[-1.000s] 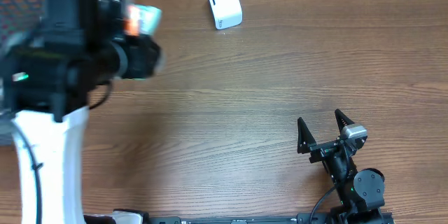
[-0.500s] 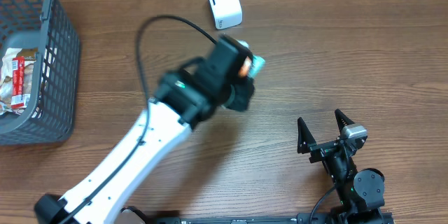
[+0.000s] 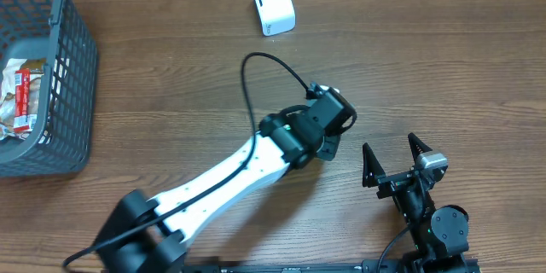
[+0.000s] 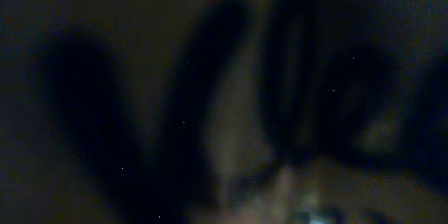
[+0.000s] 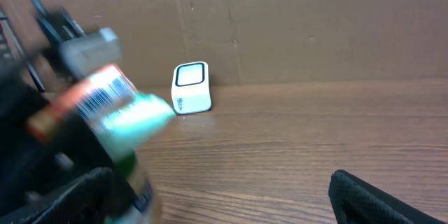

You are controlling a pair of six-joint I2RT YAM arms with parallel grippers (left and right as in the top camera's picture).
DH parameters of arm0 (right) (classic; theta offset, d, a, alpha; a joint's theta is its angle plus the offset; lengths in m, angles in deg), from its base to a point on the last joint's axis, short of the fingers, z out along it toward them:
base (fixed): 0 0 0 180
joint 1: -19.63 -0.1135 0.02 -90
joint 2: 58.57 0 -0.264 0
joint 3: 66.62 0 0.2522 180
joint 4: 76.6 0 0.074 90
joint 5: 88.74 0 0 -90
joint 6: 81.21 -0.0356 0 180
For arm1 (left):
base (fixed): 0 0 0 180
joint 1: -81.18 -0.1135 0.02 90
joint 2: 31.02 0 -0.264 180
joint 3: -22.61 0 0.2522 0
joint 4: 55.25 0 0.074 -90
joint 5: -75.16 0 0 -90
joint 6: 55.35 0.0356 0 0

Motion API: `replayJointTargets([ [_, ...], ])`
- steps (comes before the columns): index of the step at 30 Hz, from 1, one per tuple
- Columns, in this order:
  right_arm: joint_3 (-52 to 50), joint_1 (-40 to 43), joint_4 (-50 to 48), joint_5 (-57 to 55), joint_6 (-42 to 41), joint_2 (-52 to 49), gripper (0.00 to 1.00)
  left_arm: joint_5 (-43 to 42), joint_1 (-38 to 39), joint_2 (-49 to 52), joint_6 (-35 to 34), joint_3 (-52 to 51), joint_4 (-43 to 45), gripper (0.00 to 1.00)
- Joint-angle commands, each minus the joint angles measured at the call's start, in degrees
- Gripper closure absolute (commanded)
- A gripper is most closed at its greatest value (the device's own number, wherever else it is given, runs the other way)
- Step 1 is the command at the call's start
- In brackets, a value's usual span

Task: Scan the item barcode
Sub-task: 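Lift the packs out and carry them toward the table center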

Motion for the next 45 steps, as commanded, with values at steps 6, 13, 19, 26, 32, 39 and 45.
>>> replayJointTargets([
  [6,-0.6,0.3,-0.3,0.1,0.0,0.5,0.00,2.6,0.1,7.1,-8.9,-0.1,3.0,0.73],
  [13,-0.6,0.3,-0.3,0.1,0.0,0.5,0.00,5.0,0.1,8.9,-11.1,-0.1,6.7,0.68],
  [19,-0.6,0.3,-0.3,0.1,0.0,0.5,0.00,6.8,0.2,9.0,-15.7,-0.1,7.1,0.65],
  [26,-0.6,0.3,-0.3,0.1,0.0,0.5,0.00,9.4,0.3,9.2,-16.2,-0.1,8.2,0.60],
  [32,-0.6,0.3,-0.3,0.1,0.0,0.5,0.00,9.4,0.7,10.8,-16.2,-0.1,8.4,0.54],
  [39,-0.6,0.3,-0.3,0.1,0.0,0.5,0.00,8.5,0.5,10.9,-16.2,-0.1,8.8,0.34],
  [45,-0.6,0.3,-0.3,0.1,0.0,0.5,0.00,6.2,0.5,10.9,-15.7,-0.1,8.8,0.13],
])
